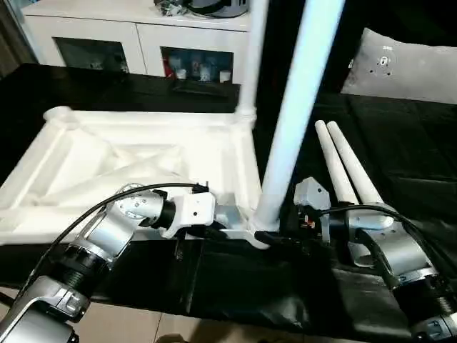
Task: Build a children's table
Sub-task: Rotate leg to tighten
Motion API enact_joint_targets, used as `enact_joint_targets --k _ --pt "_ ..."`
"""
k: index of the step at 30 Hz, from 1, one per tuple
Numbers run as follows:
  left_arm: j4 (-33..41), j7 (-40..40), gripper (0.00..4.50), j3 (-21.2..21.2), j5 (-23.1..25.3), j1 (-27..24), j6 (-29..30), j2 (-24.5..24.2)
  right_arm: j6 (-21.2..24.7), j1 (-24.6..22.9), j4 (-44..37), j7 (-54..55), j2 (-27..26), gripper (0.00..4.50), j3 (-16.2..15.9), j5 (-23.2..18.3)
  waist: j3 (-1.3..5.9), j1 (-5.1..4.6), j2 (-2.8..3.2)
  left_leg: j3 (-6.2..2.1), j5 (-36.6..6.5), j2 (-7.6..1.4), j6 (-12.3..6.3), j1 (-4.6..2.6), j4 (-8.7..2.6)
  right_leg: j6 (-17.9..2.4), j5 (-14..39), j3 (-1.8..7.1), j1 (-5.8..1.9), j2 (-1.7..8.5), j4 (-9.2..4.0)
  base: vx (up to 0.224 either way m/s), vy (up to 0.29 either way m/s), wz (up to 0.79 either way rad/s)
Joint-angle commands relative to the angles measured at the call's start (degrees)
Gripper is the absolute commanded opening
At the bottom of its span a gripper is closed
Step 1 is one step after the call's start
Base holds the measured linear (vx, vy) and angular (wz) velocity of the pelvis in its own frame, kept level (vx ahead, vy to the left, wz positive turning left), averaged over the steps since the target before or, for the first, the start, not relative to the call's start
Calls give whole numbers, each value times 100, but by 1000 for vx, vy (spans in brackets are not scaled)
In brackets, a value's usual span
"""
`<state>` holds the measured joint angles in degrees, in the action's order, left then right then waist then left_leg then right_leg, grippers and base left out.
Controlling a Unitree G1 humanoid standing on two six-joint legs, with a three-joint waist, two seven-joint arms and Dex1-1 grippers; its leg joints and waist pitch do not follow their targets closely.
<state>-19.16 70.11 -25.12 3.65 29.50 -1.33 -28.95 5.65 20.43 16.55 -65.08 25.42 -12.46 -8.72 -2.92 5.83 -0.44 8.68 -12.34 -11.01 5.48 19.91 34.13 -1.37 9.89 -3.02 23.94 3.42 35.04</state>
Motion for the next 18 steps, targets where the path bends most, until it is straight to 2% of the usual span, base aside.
enact_joint_targets --k 1,3,6,7,10,13,16,18 --pt "-12 200 0 -236 141 74 -148 -5 33 125 63 -63 -16 401 -31 -57 374 -13 -39 47 -456 -159 -379 38 -366 -1193 893 252 -390 399 -347 0 0 0" --pt "-20 236 0 -246 136 79 -178 -7 52 141 100 -83 -33 367 -33 -94 379 -14 -40 44 -418 -158 -379 42 -365 -1201 844 250 -394 399 -339 0 0 0" --pt "-62 288 0 -250 127 93 -231 -5 100 151 123 -157 -43 355 -41 -130 377 -11 -40 44 -431 -157 -380 46 -363 -1201 862 245 -398 399 -340 0 0 0" --pt "-86 305 0 -248 125 99 -252 -3 112 152 124 -181 -45 330 -42 -138 375 -11 -41 44 -443 -157 -371 48 -364 -1182 903 246 -399 399 -345 0 0 0" --pt "-108 337 0 -252 123 93 -281 -14 157 139 117 -234 -47 320 -47 -160 384 -9 -36 41 -395 -162 -366 44 -363 -1200 818 244 -400 395 -330 0 0 0" --pt "-104 361 0 -252 107 74 -269 -21 191 108 100 -255 -58 284 -45 -194 383 -7 -36 43 -411 -161 -366 42 -362 -1205 830 244 -402 400 -333 0 0 0" --pt "-45 327 0 -189 9 19 -111 30 308 35 -20 -258 -118 276 -24 -303 382 -7 -39 45 -419 -161 -354 42 -363 -1209 845 243 -402 398 -334 0 0 0" --pt "43 27 0 -97 23 -25 273 160 544 -85 -237 -32 -314 274 20 -425 381 -11 -40 48 -385 -163 -357 39 -362 -1231 787 247 -399 394 -330 0 0 0"
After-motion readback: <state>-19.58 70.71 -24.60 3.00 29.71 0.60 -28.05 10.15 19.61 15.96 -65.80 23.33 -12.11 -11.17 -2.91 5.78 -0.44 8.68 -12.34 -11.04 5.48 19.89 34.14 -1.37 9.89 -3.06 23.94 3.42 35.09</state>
